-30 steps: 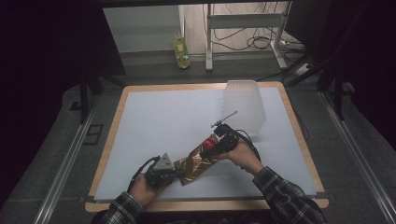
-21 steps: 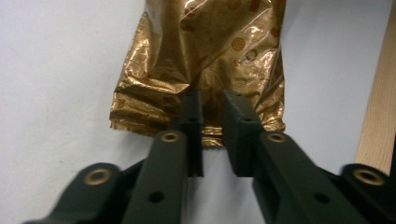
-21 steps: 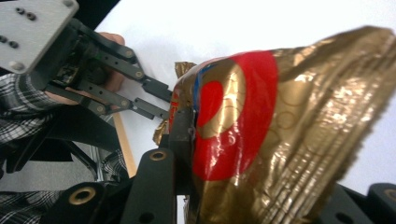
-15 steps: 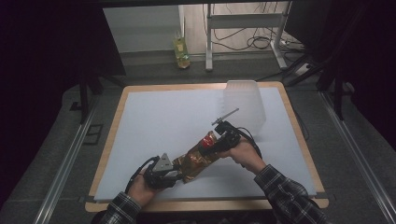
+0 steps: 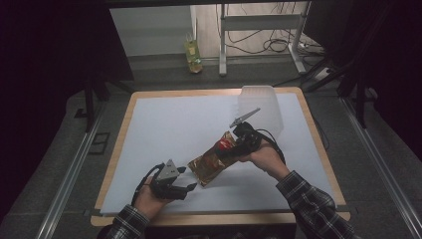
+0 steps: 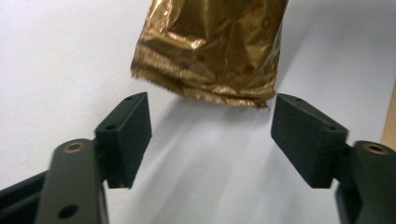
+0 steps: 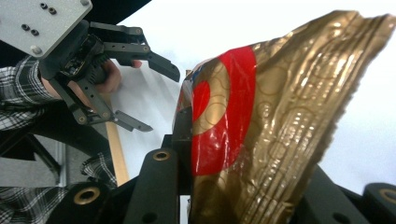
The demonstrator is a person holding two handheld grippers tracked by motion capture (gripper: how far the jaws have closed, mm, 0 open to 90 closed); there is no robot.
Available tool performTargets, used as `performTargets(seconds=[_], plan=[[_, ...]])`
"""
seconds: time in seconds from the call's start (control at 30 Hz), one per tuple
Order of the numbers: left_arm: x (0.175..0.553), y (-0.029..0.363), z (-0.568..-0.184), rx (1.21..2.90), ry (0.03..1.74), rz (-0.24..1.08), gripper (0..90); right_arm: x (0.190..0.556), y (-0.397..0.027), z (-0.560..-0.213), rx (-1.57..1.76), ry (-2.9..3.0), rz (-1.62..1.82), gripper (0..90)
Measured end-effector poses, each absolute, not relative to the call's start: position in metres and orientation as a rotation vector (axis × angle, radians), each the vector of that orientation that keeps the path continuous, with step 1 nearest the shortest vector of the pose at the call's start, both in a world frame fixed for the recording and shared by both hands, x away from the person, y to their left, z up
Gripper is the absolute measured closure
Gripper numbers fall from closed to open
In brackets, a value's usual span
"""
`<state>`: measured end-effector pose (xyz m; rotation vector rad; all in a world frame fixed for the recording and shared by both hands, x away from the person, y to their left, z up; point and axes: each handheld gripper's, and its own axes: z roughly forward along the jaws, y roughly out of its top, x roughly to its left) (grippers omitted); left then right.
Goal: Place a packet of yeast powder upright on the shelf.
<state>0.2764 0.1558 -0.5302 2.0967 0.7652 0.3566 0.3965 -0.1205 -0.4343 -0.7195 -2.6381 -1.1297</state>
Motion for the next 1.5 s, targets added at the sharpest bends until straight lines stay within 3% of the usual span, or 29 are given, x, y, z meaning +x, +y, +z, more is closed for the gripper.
performTargets(seconds=[0.2, 0.63, 1.5], plan=[[0.277, 0.157, -0.530, 2.080, 0.799, 0.389, 16.8, 0.399, -0.127, -0.423, -0.715, -2.684, -1.161, 70.3], [0.280, 0.159, -0.531, 2.079, 0.842, 0.425, 4.5, 0.410, -0.134, -0.407, -0.615, -2.773, -1.203, 70.4], [0.281, 0.160, -0.532, 2.106, 0.829, 0.428, 2.8, 0.435, -0.149, -0.375, -0.573, -2.901, -1.274, 70.5]])
